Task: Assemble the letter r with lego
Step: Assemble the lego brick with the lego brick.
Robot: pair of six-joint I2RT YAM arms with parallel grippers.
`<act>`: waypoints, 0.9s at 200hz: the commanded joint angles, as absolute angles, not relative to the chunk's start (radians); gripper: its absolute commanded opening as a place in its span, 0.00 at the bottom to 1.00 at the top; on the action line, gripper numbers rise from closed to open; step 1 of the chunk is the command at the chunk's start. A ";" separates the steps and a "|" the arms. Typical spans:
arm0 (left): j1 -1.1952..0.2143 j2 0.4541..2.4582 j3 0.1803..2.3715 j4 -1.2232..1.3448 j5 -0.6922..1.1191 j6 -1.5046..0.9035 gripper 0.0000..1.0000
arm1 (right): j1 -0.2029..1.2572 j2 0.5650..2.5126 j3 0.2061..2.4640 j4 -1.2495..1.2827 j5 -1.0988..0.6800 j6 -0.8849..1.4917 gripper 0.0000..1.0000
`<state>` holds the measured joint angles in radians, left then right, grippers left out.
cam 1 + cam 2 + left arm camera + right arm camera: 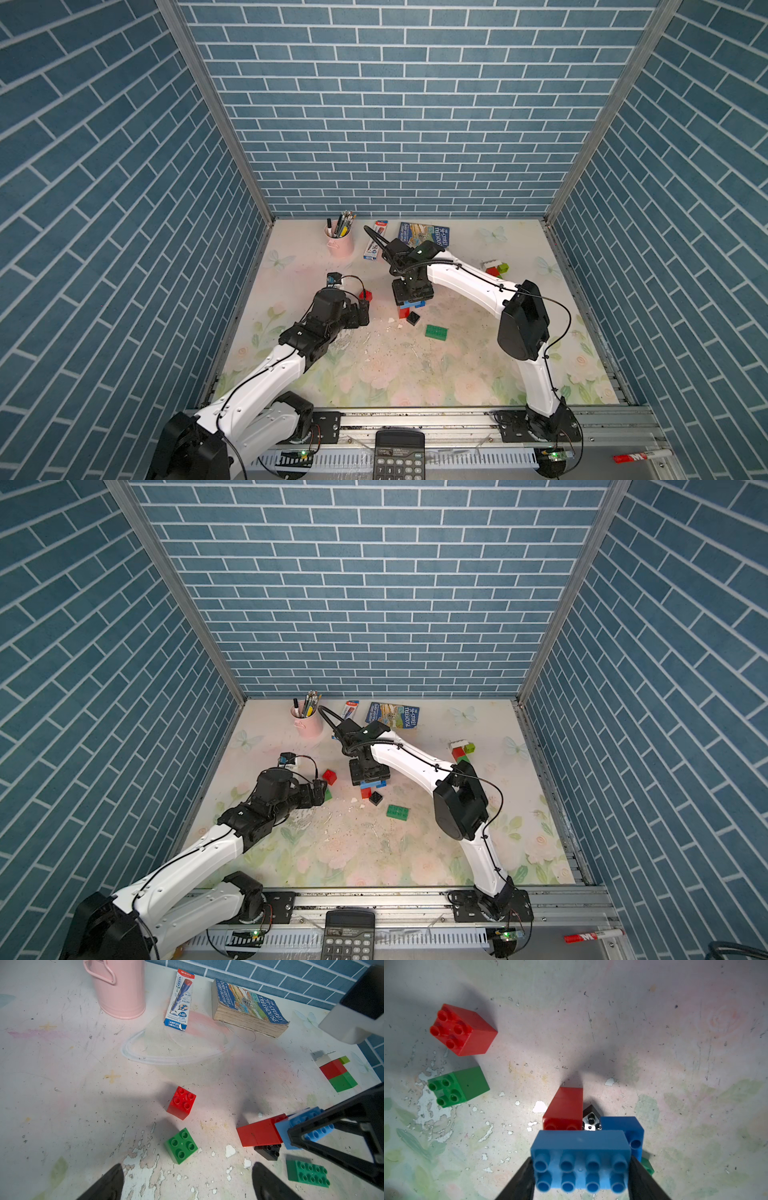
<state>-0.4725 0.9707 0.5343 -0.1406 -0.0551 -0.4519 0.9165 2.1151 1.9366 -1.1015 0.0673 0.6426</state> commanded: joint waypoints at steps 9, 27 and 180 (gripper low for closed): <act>-0.474 0.969 0.534 -0.137 -0.063 -0.448 0.97 | 0.920 2.109 1.886 -1.108 0.103 0.699 0.00; -0.474 0.968 0.533 -0.138 -0.063 -0.449 0.97 | 0.920 2.116 1.888 -1.109 0.099 0.705 0.00; -0.475 0.976 0.533 -0.142 -0.069 -0.448 0.97 | 0.902 2.234 1.922 -1.278 0.045 0.600 0.00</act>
<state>-0.4725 0.9707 0.5343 -0.1413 -0.0586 -0.4519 0.9062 2.1311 1.9404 -1.1236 0.0647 0.6521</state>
